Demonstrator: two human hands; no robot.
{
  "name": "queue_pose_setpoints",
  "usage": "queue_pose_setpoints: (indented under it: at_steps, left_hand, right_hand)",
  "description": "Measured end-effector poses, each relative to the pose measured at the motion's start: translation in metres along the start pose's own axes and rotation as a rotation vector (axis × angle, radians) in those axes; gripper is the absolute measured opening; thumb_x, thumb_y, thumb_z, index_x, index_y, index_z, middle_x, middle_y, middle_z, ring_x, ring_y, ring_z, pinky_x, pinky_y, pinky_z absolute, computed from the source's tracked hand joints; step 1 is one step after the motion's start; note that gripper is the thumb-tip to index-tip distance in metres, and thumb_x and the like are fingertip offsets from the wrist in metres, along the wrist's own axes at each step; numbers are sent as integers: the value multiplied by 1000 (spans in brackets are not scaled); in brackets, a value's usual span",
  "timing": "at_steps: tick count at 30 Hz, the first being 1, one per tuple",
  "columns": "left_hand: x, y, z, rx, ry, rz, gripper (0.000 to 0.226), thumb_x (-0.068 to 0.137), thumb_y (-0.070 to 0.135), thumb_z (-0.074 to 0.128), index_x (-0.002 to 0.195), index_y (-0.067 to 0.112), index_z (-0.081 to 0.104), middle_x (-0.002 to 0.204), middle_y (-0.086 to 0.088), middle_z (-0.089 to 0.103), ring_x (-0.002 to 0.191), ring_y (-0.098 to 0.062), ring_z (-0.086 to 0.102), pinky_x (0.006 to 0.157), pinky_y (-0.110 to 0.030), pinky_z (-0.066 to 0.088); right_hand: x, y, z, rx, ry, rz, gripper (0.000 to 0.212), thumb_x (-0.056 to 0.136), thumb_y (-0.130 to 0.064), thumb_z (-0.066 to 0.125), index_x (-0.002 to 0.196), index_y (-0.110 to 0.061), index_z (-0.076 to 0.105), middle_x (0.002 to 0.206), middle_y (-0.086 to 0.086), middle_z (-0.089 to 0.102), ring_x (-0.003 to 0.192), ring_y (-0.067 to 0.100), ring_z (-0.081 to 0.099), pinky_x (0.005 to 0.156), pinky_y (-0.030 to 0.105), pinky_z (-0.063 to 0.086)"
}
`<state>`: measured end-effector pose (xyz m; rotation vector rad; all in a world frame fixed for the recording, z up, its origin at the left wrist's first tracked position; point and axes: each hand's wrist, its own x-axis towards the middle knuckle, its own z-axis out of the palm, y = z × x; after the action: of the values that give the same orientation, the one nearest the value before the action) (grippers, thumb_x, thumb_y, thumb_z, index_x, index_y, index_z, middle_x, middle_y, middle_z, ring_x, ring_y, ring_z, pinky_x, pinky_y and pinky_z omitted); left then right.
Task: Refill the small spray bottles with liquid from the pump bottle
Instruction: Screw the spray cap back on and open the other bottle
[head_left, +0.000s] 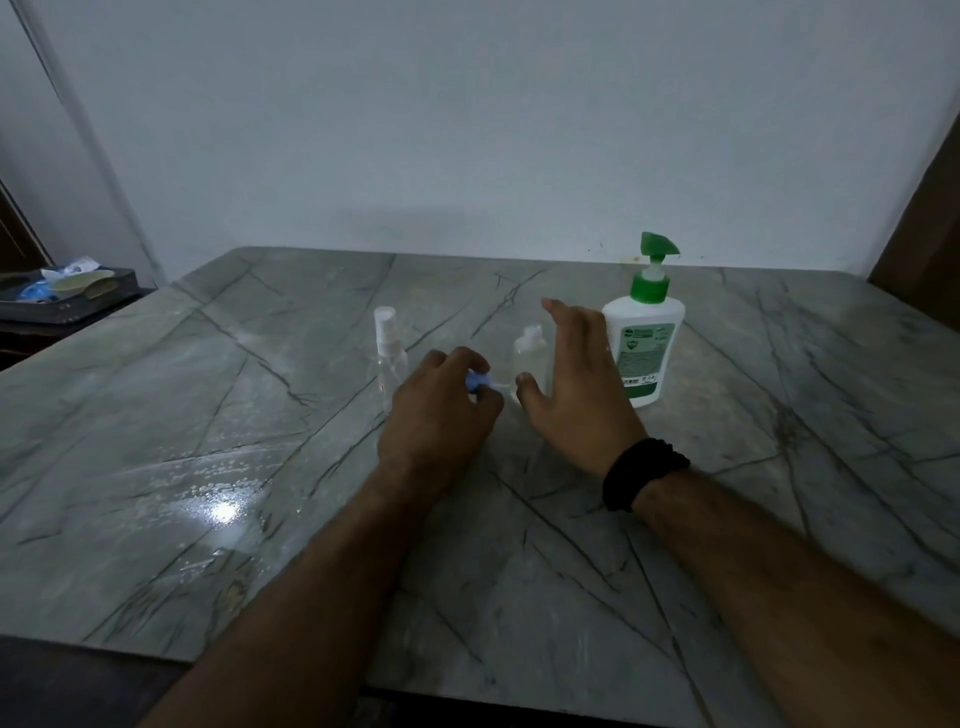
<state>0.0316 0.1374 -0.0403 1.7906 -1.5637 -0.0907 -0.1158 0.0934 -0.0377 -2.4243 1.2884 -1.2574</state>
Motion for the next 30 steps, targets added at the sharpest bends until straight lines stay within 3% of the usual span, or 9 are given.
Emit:
queue_pose_setpoints:
  at_steps: [6,8,11,15,20,25,30]
  left_hand:
    - [-1,18,-27,-124,199,88,30,84,29,69,112,22,60,113,1,55,88,-7,59,71,-14,47]
    - [5,29,-41,-180,241,113,32,83,28,70,112,22,57,105,6,58,84,-5,61,69,-16,50]
    - [16,46,-62,-264,280,123,30,83,26,71,107,23,53,88,16,61,76,8,62,57,-7,48]
    - [35,61,-79,-146,169,172,27,83,28,73,107,22,60,91,15,61,76,6,62,53,-4,43]
    - [55,68,-86,13,12,241,26,83,26,70,107,20,62,102,5,67,83,-8,65,69,-23,51]
    - [68,69,-90,108,-21,269,26,83,27,70,107,18,63,100,4,68,86,-10,64,64,-13,40]
    - [73,69,-88,180,-92,280,26,84,24,69,107,17,62,100,3,65,82,-10,59,63,-19,40]
  right_hand:
    - [0,2,7,69,-108,137,80,96,-28,62,157,-17,11,158,9,26,141,27,36,110,27,27]
    - [2,2,8,92,-167,171,79,99,-32,57,158,-15,8,162,9,23,145,26,32,116,31,26]
    - [4,4,9,98,-219,184,71,102,-32,51,158,-12,11,164,8,22,148,23,27,117,27,19]
    - [5,7,8,94,-223,200,63,103,-32,49,156,-14,21,158,8,33,143,22,34,113,25,24]
    - [6,9,11,110,-213,216,64,102,-33,52,156,-15,21,159,5,33,143,20,35,106,19,22]
    - [6,10,12,133,-208,230,67,101,-31,53,156,-15,18,162,4,28,146,20,31,112,22,21]
    - [6,10,14,135,-223,245,70,101,-32,53,158,-17,15,163,3,25,148,20,29,113,24,21]
